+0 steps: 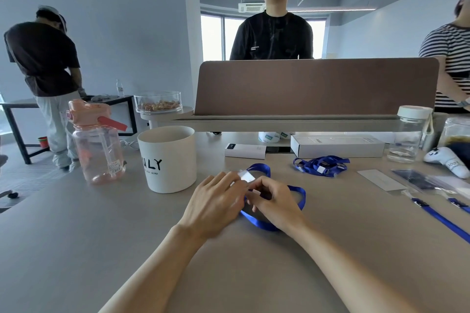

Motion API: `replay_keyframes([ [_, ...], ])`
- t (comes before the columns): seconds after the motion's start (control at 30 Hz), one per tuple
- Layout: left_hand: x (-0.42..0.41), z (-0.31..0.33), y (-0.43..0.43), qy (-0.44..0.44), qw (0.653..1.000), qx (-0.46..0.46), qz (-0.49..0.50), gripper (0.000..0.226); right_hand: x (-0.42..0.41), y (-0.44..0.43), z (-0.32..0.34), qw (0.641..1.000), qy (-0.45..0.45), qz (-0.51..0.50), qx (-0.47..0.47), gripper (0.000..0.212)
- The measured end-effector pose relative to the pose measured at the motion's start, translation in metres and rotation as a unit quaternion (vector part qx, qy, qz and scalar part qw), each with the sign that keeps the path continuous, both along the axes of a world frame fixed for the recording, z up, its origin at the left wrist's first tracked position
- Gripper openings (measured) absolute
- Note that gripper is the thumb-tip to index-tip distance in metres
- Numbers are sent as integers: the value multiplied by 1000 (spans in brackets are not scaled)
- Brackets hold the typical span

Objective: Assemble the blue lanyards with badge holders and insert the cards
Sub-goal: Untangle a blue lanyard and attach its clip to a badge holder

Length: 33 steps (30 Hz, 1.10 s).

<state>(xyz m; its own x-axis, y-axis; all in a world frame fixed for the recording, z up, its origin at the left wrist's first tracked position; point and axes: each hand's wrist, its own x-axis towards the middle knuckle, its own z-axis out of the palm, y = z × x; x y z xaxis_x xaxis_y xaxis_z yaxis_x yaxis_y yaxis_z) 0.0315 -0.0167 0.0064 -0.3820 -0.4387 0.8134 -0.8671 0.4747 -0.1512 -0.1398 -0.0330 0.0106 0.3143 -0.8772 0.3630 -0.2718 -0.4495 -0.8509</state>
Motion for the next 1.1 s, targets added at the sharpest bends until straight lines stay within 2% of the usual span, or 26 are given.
replay_keyframes([
  [0.13,2,-1,0,66,996,61,18,10,0,-2,-1,1000,6,4,3,8],
  [0.33,7,-3,-1,85,989,115,42,21,-2,-3,1,1000,17,23,5,10],
  [0.6,6,-2,0,91,986,128,51,18,-3,-3,0,999,12,32,4,13],
  [0.83,6,0,2,101,987,113,51,25,-4,-2,3,997,-32,48,52,16],
  [0.97,2,2,4,80,990,94,61,22,-5,-3,4,993,-49,55,93,9],
  [1.1,-2,2,4,78,986,121,80,18,-5,-4,2,992,-39,53,110,6],
])
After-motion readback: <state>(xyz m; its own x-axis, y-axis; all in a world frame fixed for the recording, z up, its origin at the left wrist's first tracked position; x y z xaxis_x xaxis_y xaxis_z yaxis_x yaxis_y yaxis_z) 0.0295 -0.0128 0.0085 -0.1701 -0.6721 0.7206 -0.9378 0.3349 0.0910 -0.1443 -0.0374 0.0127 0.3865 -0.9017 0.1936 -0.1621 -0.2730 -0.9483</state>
